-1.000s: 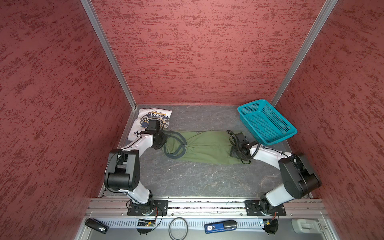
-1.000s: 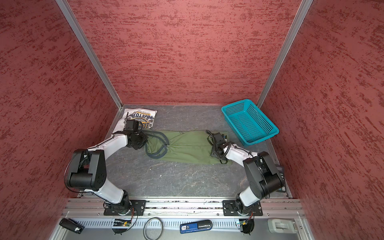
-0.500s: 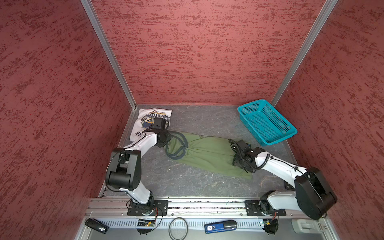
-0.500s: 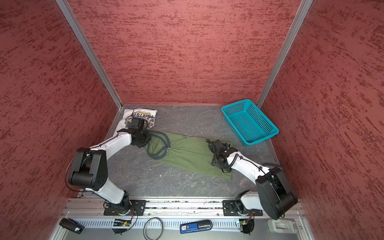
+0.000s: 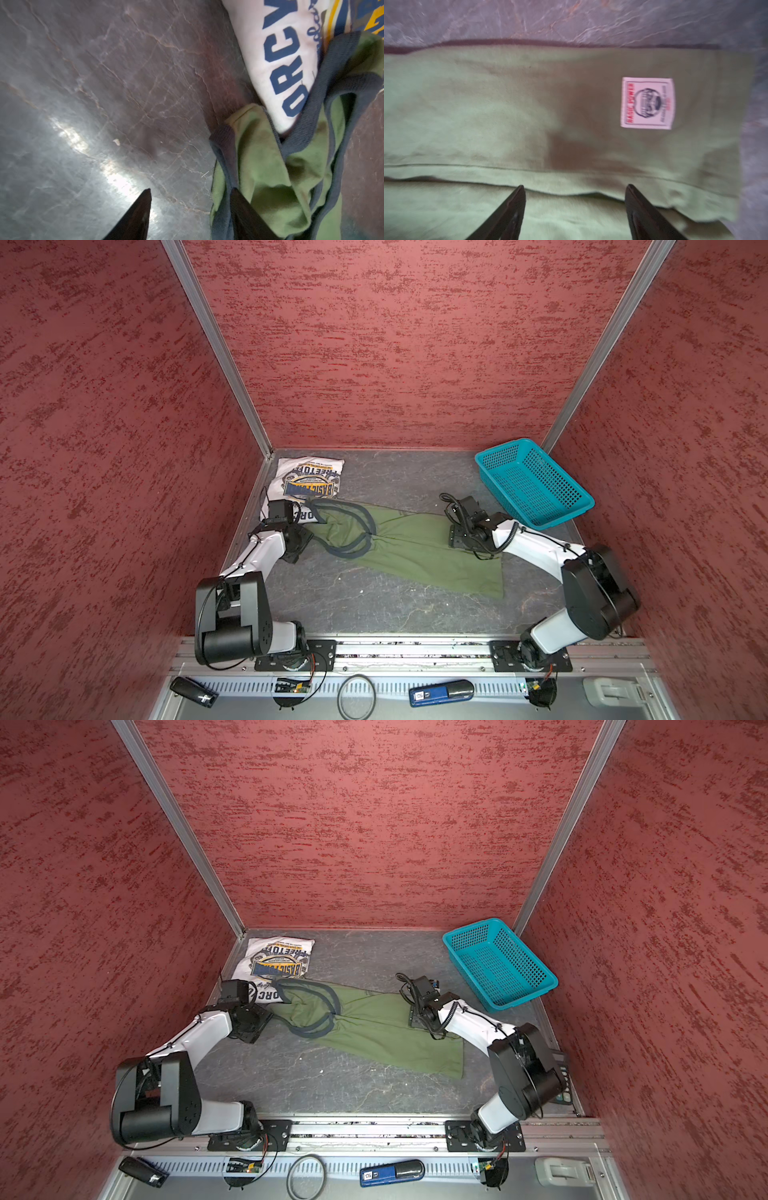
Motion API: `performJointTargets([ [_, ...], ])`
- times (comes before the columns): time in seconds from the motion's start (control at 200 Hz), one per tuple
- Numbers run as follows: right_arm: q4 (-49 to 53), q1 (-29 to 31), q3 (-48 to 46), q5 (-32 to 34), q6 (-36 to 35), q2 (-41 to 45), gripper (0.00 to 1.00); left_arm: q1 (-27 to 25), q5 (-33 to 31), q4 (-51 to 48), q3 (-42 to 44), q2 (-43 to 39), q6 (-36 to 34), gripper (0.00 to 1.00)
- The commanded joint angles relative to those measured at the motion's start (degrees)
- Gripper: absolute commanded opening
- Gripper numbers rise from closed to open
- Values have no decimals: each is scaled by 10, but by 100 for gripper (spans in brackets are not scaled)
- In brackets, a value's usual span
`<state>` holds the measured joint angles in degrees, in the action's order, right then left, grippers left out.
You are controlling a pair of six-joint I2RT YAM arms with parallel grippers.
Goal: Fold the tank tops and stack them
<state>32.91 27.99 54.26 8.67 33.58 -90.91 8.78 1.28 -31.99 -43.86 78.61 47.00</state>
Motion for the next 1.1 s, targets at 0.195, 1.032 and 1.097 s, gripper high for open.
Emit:
performJointTargets([
  [0.195, -36, -11, 1, -25, -15, -22, 77, -51, -21, -52, -156, 44, -94, 76],
  [1.032, -52, -18, -61, -22, -12, -2, 78, -59, -7, -28, -376, 346, -140, 45],
  [1.097, -52, -19, -62, -20, -12, 2, 78, -57, -2, -25, -378, 349, -142, 42],
])
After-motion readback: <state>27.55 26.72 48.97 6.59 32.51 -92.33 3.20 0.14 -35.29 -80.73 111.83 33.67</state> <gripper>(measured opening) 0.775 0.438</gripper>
